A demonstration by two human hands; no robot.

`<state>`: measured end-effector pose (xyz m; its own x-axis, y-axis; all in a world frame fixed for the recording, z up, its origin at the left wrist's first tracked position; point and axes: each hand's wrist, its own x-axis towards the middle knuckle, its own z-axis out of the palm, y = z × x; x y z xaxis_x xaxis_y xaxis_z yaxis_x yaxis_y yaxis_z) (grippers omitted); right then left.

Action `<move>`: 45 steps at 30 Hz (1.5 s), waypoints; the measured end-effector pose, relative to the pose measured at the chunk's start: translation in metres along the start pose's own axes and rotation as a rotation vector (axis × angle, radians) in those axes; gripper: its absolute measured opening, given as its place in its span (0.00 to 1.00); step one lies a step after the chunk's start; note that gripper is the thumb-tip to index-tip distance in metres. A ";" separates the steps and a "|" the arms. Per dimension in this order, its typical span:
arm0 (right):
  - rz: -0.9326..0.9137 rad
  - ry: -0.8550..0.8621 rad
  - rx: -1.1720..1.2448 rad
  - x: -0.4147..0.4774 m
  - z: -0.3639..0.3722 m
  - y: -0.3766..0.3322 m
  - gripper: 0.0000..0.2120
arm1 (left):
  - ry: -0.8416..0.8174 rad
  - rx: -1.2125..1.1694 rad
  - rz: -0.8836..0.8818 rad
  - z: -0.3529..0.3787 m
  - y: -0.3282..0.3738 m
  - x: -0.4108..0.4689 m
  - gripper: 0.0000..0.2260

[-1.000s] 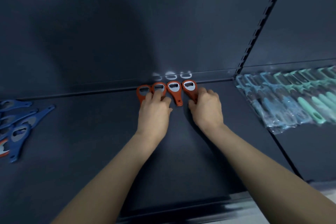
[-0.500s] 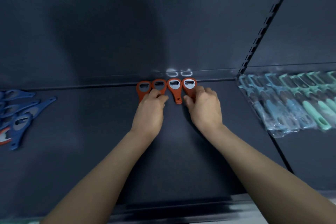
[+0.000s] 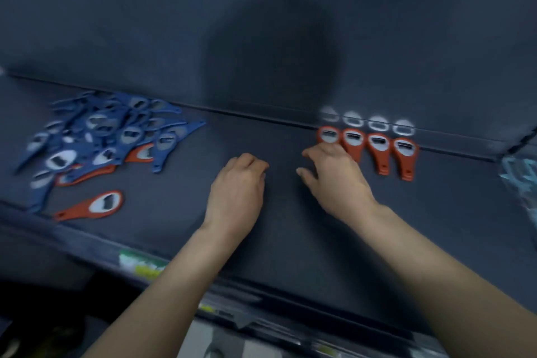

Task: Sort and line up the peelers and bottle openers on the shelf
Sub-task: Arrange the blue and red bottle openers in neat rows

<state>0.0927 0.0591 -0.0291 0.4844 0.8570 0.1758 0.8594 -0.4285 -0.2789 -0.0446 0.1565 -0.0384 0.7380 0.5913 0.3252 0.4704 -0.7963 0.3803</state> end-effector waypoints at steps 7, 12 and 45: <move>-0.181 -0.086 0.025 0.036 0.041 -0.118 0.19 | 0.047 0.095 -0.186 -0.074 -0.120 -0.041 0.09; -0.218 -0.086 0.034 0.068 0.070 -0.190 0.17 | -0.163 0.204 -0.351 -0.112 -0.201 -0.051 0.19; -0.022 -0.375 0.198 0.163 0.070 -0.222 0.12 | -0.088 -0.044 -0.305 -0.111 -0.253 0.008 0.11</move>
<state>-0.0312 0.3140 -0.0049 0.3423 0.9256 -0.1616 0.8030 -0.3774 -0.4612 -0.2114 0.3768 -0.0359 0.6060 0.7872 0.1143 0.6566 -0.5762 0.4867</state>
